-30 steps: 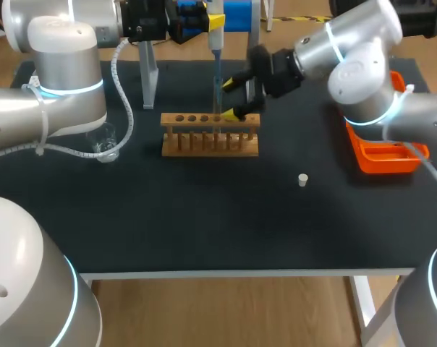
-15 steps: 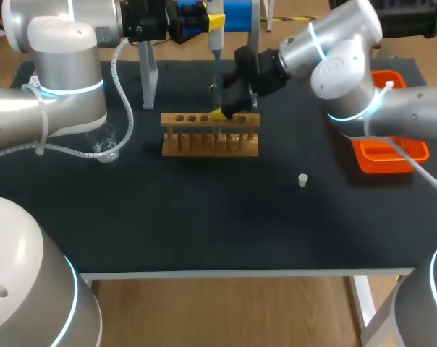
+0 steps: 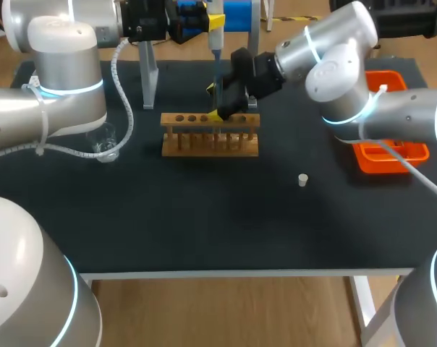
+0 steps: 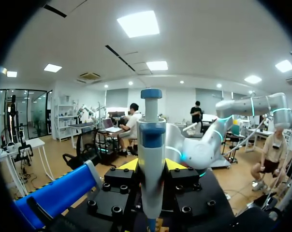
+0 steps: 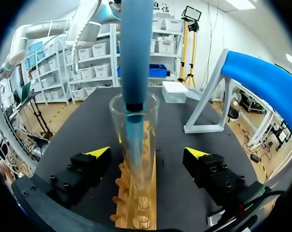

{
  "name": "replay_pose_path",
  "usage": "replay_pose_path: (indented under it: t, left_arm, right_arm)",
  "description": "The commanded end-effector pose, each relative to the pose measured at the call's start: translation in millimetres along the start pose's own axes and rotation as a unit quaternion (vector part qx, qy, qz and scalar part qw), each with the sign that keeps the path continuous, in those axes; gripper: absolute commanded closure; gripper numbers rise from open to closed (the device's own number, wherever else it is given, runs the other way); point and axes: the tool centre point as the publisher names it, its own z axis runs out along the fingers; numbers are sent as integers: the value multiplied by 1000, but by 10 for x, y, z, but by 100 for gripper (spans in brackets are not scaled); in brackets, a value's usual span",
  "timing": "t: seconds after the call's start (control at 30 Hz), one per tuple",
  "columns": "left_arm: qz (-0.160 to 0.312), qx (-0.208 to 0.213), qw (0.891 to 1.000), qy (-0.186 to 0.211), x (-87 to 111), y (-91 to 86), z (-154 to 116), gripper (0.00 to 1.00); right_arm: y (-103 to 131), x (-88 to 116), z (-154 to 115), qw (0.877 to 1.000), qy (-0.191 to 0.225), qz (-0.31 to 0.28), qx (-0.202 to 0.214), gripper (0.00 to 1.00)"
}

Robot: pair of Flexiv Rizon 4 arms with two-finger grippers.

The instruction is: Invert the test tube, pick up the pipette, mount the tip to pipette, aspirate from beaker and dispense into the tube, eject the tip, return the pipette, and cap with the stopper.

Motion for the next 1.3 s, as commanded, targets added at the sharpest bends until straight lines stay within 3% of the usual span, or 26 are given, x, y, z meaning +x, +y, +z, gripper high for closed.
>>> replay_pose_path:
  t: [0.03, 0.9, 1.3]
  left_arm:
    - [0, 0, 1000, -2, 4, -4, 6, 100]
    - [0, 0, 1000, -2, 4, -4, 6, 100]
    - [9, -9, 1000, -1, 37, -148, 41, 100]
  right_arm:
    - [19, 6, -25, 1000, -2, -5, 8, 0]
    - [50, 35, -83, 1000, -6, -12, 16, 0]
    - [50, 35, -83, 1000, -6, -12, 16, 0]
